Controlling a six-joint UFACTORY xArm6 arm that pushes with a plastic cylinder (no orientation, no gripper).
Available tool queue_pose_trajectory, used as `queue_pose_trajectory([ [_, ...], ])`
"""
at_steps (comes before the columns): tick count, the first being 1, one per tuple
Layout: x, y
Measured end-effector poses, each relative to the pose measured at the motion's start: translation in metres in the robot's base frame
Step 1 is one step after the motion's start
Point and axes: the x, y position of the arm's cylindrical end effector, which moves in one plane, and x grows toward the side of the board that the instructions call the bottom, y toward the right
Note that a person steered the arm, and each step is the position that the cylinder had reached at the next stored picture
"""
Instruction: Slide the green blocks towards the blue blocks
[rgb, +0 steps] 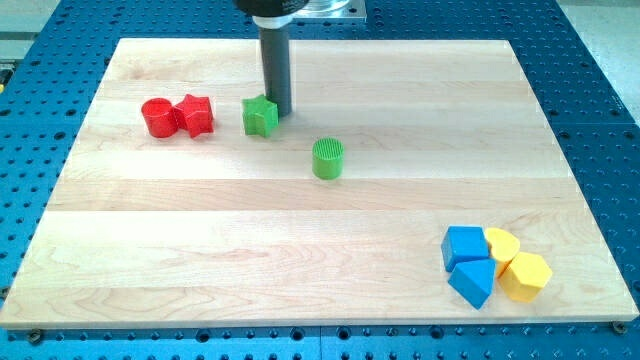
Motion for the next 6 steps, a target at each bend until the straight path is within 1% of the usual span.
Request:
queue_pose_trajectory([
  [1, 0.017, -0.046],
  [2, 0.047, -0.025],
  [3, 0.066, -0.015],
  [4, 0.139, -0.031],
  [5, 0.172, -0.121],
  [6, 0.143, -0.216],
])
